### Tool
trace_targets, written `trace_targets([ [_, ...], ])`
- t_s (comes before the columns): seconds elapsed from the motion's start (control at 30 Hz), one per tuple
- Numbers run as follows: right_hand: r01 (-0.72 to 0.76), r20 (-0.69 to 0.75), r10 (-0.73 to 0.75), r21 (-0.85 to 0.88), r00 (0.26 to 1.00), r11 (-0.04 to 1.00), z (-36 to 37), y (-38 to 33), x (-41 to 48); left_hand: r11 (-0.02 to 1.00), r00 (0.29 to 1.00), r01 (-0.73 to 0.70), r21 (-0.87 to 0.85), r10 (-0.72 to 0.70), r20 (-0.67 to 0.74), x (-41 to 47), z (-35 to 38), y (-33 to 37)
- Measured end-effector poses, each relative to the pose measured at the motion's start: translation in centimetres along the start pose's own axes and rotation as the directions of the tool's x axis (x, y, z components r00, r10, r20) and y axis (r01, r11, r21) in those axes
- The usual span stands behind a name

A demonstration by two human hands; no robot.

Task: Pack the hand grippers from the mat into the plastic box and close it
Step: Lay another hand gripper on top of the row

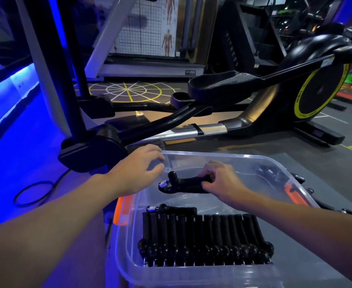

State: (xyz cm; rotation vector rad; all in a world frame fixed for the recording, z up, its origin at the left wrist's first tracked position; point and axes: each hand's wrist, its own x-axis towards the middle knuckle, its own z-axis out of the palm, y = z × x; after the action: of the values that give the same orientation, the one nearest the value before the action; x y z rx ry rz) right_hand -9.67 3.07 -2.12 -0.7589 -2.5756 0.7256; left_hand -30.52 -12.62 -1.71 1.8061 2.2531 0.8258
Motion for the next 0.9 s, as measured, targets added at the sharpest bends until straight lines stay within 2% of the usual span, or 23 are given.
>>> trace_targets([
  [0.2,0.079,0.055,-0.075,-0.064,0.996,0.995,3.1,1.0,0.9,1.000,1.000,-0.015,-0.010,0.015,0.015,-0.3,-0.7,-0.1],
  [0.37,0.084,0.062,-0.081,-0.047,0.995,0.995,5.7,1.8,1.0,0.999,0.999,-0.038,-0.003,0.038,-0.002,-0.3,-0.5,-0.2],
  [0.5,0.081,0.130,-0.075,-0.035,0.989,0.996,7.2,2.9,0.6,0.999,0.999,-0.045,0.002,0.045,-0.014,-0.2,-0.3,-0.4],
  [0.63,0.041,0.173,-0.034,-0.037,0.984,0.998,7.3,3.4,1.1,0.999,0.999,-0.051,0.012,0.052,-0.015,-0.2,-0.2,-0.4],
  [0.77,-0.095,0.216,0.089,0.018,0.972,0.995,6.9,4.1,1.6,0.999,0.999,-0.041,0.019,0.041,-0.001,-0.2,-0.3,-0.3],
  [0.9,-0.111,0.299,0.112,-0.019,0.948,0.994,6.9,4.8,1.0,0.999,0.999,-0.038,0.035,0.037,0.013,-0.3,-0.3,-0.2],
])
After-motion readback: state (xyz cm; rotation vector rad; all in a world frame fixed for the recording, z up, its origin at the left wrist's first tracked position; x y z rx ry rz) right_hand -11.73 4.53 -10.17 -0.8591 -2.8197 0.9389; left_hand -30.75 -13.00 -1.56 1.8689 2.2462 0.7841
